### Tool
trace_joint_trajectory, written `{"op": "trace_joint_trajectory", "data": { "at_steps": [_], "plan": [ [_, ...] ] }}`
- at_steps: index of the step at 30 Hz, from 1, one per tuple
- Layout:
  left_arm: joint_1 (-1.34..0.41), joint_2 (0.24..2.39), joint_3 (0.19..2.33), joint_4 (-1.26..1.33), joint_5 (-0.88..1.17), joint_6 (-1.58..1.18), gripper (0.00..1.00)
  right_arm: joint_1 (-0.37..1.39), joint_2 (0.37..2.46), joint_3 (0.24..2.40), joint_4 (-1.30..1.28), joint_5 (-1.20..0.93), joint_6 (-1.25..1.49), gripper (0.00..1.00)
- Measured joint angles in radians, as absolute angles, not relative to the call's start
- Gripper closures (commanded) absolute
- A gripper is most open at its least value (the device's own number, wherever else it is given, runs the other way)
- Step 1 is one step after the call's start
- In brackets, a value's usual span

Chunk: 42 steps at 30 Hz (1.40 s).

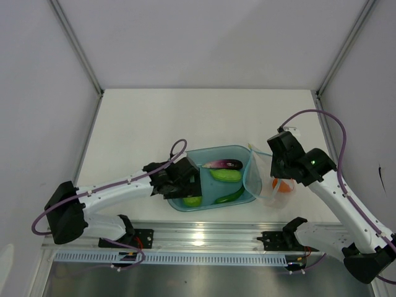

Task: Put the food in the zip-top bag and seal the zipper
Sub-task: Pick up the fake fruit from the bin.

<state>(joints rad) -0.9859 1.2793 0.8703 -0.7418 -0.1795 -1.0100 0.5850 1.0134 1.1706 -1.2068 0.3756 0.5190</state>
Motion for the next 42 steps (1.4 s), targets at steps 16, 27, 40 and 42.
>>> {"op": "trace_joint_trajectory", "data": {
  "at_steps": [16, 27, 40, 42],
  "plan": [
    [-0.986, 1.469, 0.863, -0.625, -0.154, -1.020, 0.12, 0.585, 1.013, 1.168, -1.206, 0.375, 0.519, 1.00],
    [-0.986, 1.456, 0.863, -0.584, -0.181, -0.989, 0.53, 0.585, 1.014, 1.153, -1.198, 0.375, 0.519, 1.00],
    [-0.986, 1.267, 0.941, -0.503, -0.136, -0.849, 0.84, 0.580, 1.024, 1.146, -1.198, 0.375, 0.520, 1.00],
    [-0.986, 1.242, 0.963, -0.467, -0.099, -0.826, 0.86, 0.580, 1.024, 1.146, -1.198, 0.374, 0.520, 1.00]
  ]
}}
